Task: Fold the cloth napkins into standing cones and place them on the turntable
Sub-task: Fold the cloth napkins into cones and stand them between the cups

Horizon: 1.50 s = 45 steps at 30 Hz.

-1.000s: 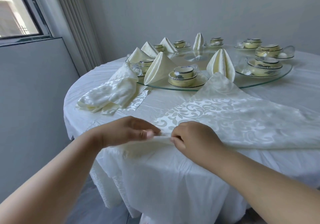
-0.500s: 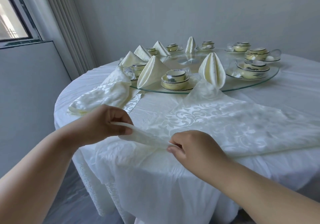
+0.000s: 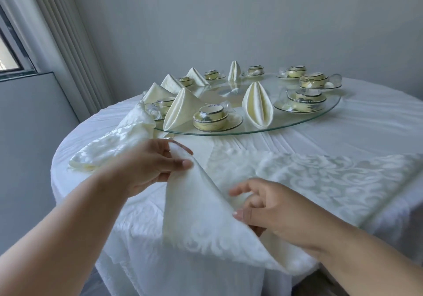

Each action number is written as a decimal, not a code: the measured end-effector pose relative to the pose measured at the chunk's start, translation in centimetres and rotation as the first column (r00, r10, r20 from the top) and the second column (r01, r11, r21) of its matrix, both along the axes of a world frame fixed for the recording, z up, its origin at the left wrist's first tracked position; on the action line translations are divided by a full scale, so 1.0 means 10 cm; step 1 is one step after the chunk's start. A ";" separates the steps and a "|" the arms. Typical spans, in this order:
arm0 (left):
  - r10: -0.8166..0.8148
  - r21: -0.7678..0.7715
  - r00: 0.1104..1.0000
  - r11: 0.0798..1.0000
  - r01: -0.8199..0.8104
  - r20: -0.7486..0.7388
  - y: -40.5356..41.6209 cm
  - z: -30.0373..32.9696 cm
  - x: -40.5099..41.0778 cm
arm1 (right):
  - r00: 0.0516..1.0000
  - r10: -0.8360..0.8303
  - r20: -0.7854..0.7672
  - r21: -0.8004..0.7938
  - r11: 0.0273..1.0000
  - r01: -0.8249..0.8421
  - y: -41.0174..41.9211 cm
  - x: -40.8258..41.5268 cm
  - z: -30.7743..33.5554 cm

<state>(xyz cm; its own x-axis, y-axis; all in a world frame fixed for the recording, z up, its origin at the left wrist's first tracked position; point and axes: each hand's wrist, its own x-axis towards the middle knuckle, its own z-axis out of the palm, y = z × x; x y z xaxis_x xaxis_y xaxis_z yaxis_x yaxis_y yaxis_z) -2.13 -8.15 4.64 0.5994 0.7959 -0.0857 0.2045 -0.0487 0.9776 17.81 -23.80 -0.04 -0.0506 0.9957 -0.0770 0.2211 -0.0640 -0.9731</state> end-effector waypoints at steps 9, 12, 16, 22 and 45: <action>0.266 0.333 0.845 0.936 -0.112 -0.463 0.76 -0.39 0.94 | 0.930 -0.235 0.282 0.081 0.972 0.221 0.29 0.32 -0.14; 0.365 0.457 0.739 0.885 -0.086 -0.567 0.80 -0.42 1.09 | 0.911 -0.228 0.343 0.067 0.974 0.218 0.38 0.39 -0.21; 0.414 0.485 0.708 0.867 -0.115 -0.572 0.90 -0.57 1.16 | 0.892 -0.200 0.407 0.054 0.979 0.195 0.45 0.45 -0.26; 0.479 0.516 0.703 0.837 -0.184 -0.526 0.94 -0.72 1.13 | 0.838 -0.165 0.519 0.059 0.986 0.158 0.52 0.47 -0.27; 0.604 0.671 0.664 0.713 -0.204 -0.440 0.82 -0.95 1.13 | 0.302 0.219 0.928 -0.096 0.923 -0.373 0.32 0.22 -0.17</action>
<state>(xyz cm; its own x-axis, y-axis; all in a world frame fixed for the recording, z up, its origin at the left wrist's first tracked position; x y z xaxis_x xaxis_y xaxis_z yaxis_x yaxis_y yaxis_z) 9.15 0.03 -4.88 0.1740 0.9600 0.2194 0.8489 -0.2591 0.4607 20.02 -20.58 -1.75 -0.3191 0.9323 -0.1704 0.9444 0.2977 -0.1397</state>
